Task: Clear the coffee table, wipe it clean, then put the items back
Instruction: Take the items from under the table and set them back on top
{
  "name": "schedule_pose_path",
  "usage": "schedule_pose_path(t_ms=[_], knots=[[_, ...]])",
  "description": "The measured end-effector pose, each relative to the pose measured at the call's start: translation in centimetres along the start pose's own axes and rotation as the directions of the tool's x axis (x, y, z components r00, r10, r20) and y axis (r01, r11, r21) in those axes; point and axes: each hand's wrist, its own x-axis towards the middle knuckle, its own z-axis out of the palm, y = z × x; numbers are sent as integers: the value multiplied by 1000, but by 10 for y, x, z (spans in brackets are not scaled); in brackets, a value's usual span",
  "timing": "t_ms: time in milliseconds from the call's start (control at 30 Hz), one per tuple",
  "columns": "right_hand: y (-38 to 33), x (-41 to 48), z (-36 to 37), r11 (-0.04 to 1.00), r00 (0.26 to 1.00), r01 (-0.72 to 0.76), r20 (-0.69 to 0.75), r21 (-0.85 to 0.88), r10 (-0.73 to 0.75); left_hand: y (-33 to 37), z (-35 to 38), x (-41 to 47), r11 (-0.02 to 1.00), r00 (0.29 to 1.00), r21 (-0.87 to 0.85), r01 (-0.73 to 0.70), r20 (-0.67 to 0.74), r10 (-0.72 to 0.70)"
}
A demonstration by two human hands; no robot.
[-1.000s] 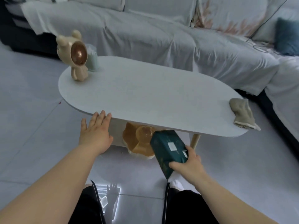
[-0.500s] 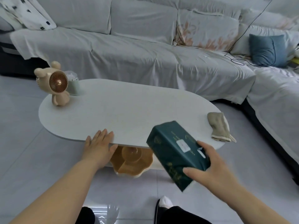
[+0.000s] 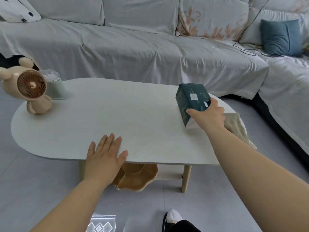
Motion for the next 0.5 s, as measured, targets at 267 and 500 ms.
schedule_pose_path(t_ms=[267, 500], knots=[[4, 20, 26, 982, 995, -96, 8, -163, 99, 1, 6, -1, 1000, 993, 9, -5, -120, 6], [8, 10, 27, 974, 993, -108, 15, -197, 113, 0, 6, -4, 1000, 996, 10, 3, -92, -2]])
